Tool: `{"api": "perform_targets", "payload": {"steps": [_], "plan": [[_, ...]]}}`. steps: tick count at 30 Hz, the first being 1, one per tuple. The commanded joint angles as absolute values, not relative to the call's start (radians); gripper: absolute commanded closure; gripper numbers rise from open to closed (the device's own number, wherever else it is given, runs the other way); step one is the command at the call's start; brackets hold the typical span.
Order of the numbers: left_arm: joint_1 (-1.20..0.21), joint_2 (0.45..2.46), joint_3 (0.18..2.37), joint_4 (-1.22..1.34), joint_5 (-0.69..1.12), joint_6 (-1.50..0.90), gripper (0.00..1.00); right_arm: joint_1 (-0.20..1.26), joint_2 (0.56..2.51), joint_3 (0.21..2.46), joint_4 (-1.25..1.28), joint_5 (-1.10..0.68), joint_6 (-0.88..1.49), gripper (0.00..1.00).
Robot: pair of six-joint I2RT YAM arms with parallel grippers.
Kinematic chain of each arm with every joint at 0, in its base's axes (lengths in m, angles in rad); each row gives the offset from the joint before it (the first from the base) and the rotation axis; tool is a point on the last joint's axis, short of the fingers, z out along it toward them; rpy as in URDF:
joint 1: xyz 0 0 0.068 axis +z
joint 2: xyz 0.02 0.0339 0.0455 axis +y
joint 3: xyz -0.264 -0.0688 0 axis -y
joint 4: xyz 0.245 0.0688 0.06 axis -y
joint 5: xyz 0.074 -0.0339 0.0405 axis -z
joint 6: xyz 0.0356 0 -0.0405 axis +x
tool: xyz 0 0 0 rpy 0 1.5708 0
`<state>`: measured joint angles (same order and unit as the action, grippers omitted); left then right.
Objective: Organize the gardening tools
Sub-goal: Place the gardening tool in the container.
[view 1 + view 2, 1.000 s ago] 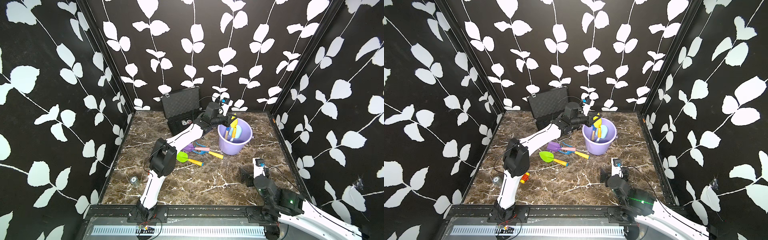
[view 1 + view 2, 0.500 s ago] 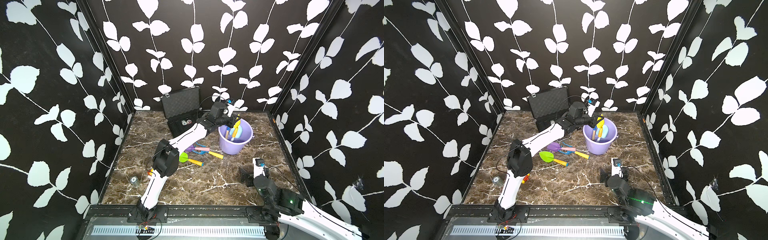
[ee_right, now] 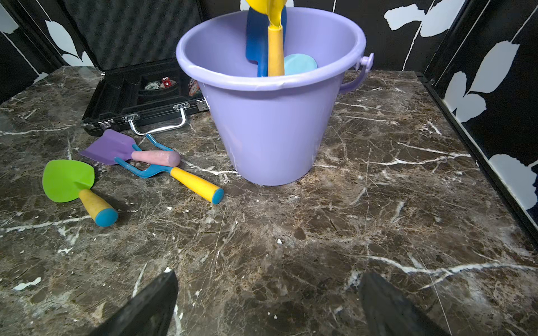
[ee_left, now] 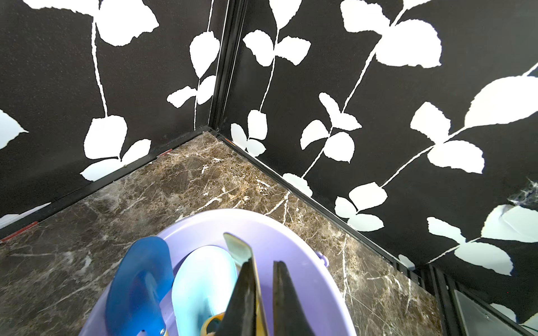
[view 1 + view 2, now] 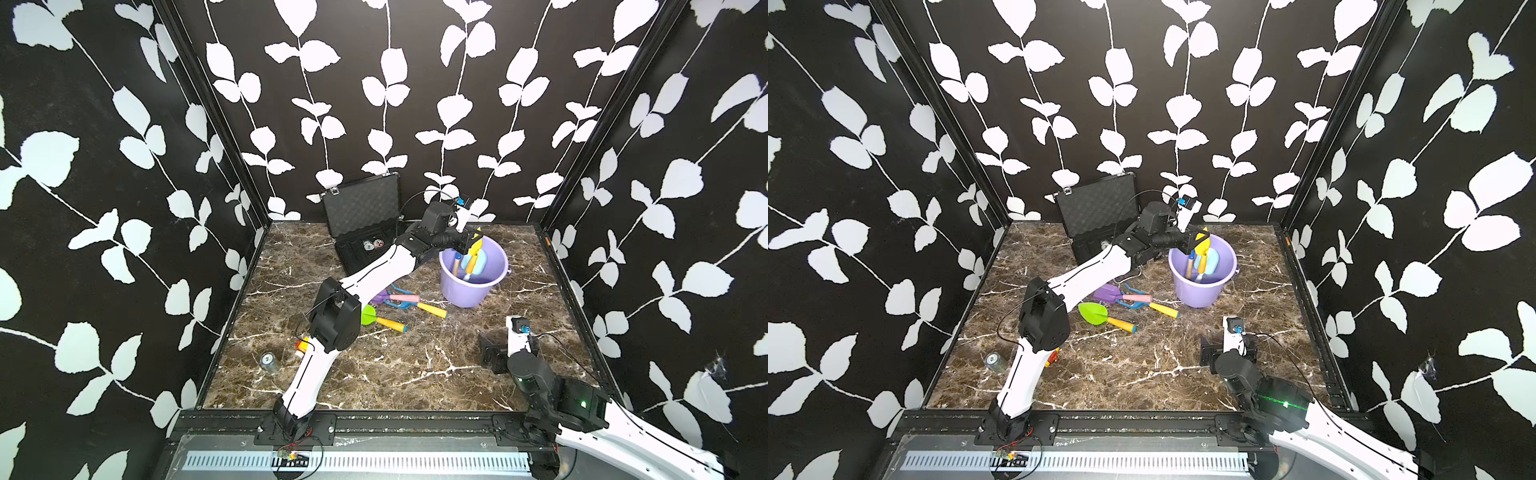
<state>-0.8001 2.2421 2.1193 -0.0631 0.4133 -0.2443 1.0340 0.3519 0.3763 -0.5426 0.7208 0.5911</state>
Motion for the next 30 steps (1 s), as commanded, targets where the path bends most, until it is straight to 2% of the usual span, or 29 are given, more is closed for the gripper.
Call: {"api": "perform_targets", "payload": {"steps": [1,11,24,25,30], "plan": [[-0.81,2.203,2.107,-0.104,0.444,-0.261,1.0,1.032,0.374,0.388,-0.51,0.721,0.598,0.01],[-0.822,2.187,2.096,-0.035,0.494,-0.313,1.0,1.031,0.431,0.389,-0.498,0.704,0.615,0.01],[-0.826,2.253,2.09,-0.147,0.381,-0.178,1.0,1.031,0.408,0.386,-0.503,0.692,0.611,0.01],[-0.826,2.262,2.1,-0.157,0.375,-0.171,0.99,1.031,0.407,0.385,-0.502,0.69,0.611,0.01],[-0.826,2.285,2.134,-0.176,0.354,-0.154,0.79,1.031,0.409,0.387,-0.5,0.692,0.605,0.01]]}}
